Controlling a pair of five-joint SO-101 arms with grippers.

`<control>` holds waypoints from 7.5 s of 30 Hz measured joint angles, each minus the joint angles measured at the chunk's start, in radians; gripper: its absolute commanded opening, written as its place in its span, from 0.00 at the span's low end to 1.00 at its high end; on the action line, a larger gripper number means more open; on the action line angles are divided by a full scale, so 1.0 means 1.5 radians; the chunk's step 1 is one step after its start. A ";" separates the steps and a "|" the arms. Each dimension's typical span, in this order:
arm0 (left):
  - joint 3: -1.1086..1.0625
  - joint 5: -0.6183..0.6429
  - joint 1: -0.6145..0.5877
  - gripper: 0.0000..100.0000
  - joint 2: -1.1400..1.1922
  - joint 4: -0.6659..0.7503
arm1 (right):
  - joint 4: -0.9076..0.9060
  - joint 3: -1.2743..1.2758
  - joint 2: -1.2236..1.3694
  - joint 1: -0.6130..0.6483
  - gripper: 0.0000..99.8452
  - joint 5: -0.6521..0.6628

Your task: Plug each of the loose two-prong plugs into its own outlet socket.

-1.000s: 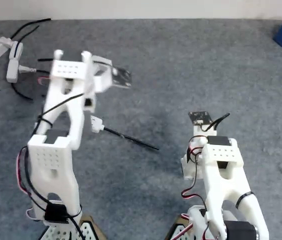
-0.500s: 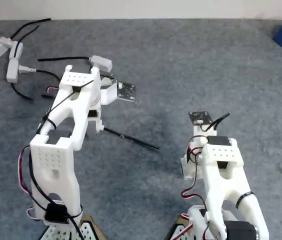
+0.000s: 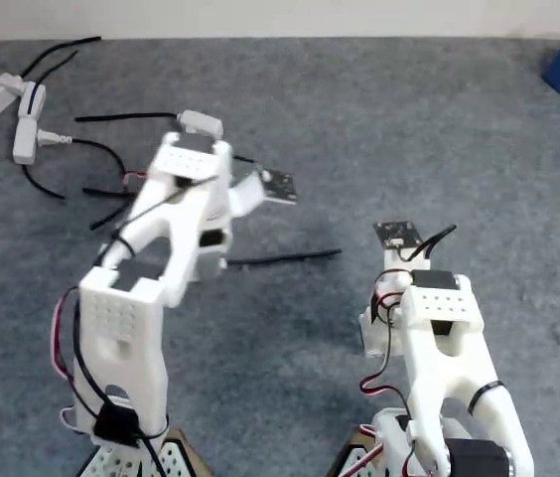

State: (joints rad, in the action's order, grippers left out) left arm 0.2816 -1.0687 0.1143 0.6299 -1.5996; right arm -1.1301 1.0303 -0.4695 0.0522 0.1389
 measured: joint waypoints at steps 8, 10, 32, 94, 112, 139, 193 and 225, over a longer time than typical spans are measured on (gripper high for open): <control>-0.027 0.190 0.141 0.00 0.000 -0.046 | -0.006 0.000 0.000 0.000 0.31 0.000; -0.036 0.209 0.165 0.00 0.000 -0.047 | -0.019 0.000 0.000 -0.001 0.31 0.000; -0.591 0.209 0.284 0.01 -0.435 0.348 | -0.019 -0.010 0.000 -0.095 0.31 0.001; 0.775 -0.017 -0.090 0.08 0.523 0.132 | -0.014 -0.010 0.000 -0.057 0.31 0.001; 0.901 0.054 -0.030 0.21 0.527 -0.044 | -0.014 -0.010 0.000 -0.058 0.31 0.001; 0.855 0.461 -0.085 0.01 0.516 0.020 | -0.012 -0.005 0.000 -0.058 0.31 0.001; 0.299 0.625 0.443 0.12 -0.087 -0.114 | 0.013 -0.005 0.000 -0.238 0.31 0.013; 0.232 0.356 -0.378 0.12 -0.127 -0.114 | -0.055 -0.200 0.000 0.199 0.31 0.828</control>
State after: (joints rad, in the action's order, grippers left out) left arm 0.6299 -0.5347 -0.4534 0.4396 -1.7699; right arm -1.2129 0.7296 -0.4695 0.3514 1.3802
